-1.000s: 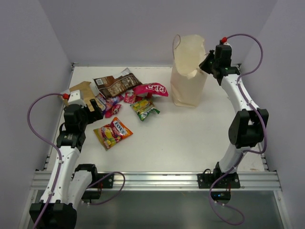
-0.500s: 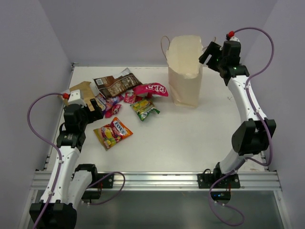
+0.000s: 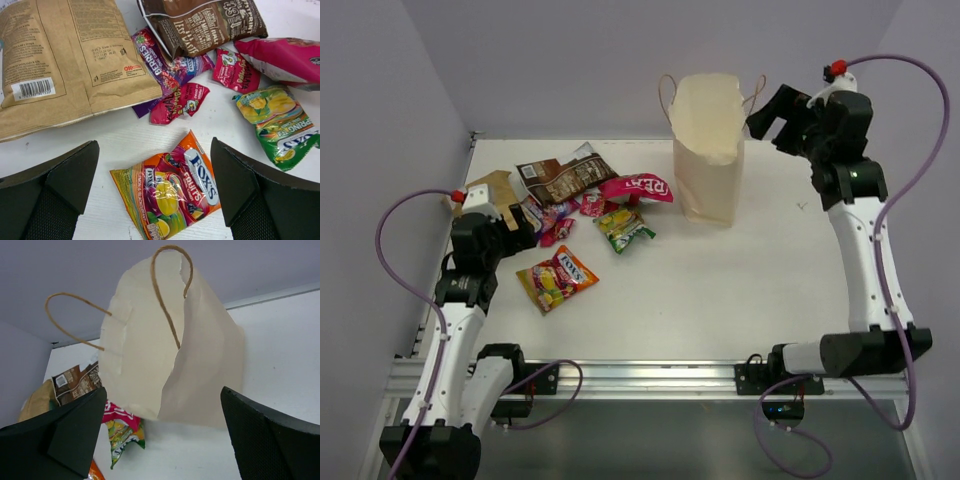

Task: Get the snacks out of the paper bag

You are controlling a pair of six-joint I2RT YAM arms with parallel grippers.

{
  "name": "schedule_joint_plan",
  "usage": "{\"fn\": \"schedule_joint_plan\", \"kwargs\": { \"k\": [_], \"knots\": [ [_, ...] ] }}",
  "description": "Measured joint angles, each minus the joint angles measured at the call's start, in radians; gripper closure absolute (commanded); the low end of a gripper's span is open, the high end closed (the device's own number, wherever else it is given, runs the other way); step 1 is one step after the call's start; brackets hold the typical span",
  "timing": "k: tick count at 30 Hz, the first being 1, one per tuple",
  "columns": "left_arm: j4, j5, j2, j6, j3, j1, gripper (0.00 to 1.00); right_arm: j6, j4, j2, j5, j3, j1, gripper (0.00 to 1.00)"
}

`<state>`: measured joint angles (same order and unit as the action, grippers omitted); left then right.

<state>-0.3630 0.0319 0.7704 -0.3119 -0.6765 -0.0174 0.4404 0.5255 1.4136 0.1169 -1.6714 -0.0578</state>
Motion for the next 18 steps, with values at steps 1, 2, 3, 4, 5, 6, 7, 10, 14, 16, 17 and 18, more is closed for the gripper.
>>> {"fn": "schedule_joint_plan", "kwargs": {
  "k": [1, 2, 3, 4, 5, 6, 7, 10, 14, 16, 17, 18],
  "knots": [
    [-0.028, -0.003, 0.004, -0.001, -0.031, 0.0, 0.0, -0.003, 0.013, -0.05, 0.006, 0.017, 0.0, 0.01],
    [-0.059, -0.005, 0.007, -0.002, -0.073, 0.0, 0.0, -0.009, 0.022, -0.106, 0.008, 0.034, 0.0, 0.01],
    [-0.087, -0.007, 0.009, -0.002, -0.122, 0.0, 0.0, -0.017, 0.028, -0.164, 0.007, 0.054, 0.0, 0.01],
    [-0.113, -0.008, 0.008, -0.002, -0.177, 0.0, 0.0, -0.024, 0.04, -0.226, 0.006, 0.072, 0.0, 0.01],
    [-0.135, -0.01, 0.006, 0.0, -0.236, 0.0, 0.0, -0.034, 0.05, -0.294, 0.006, 0.088, 0.0, 0.01],
    [-0.163, -0.01, 0.006, 0.002, -0.301, 0.001, 0.0, -0.042, 0.059, -0.347, 0.004, 0.098, 0.0, 0.01],
    [-0.19, -0.011, 0.006, 0.006, -0.37, 0.001, 0.0, -0.052, 0.067, -0.41, 0.0, 0.106, 0.0, 0.01],
    [-0.252, -0.011, -0.004, 0.024, -0.57, 0.001, 0.0, -0.088, 0.081, -0.583, -0.027, 0.116, 0.0, 0.01],
    [-0.311, -0.01, -0.037, 0.058, -0.771, 0.002, 0.0, -0.156, 0.076, -0.807, -0.106, 0.149, 0.0, 0.01],
    [-0.338, -0.005, -0.058, 0.076, -0.861, 0.017, 0.0, -0.177, 0.066, -0.884, -0.134, 0.175, 0.0, 0.01],
    [-0.348, -0.003, -0.068, 0.086, -0.898, 0.029, 0.0, -0.19, 0.064, -0.928, -0.152, 0.194, -0.001, 0.01],
    [-0.355, -0.001, -0.079, 0.093, -0.926, 0.039, 0.0, -0.203, 0.051, -0.972, -0.16, 0.216, -0.001, 0.01]
  ]
}}
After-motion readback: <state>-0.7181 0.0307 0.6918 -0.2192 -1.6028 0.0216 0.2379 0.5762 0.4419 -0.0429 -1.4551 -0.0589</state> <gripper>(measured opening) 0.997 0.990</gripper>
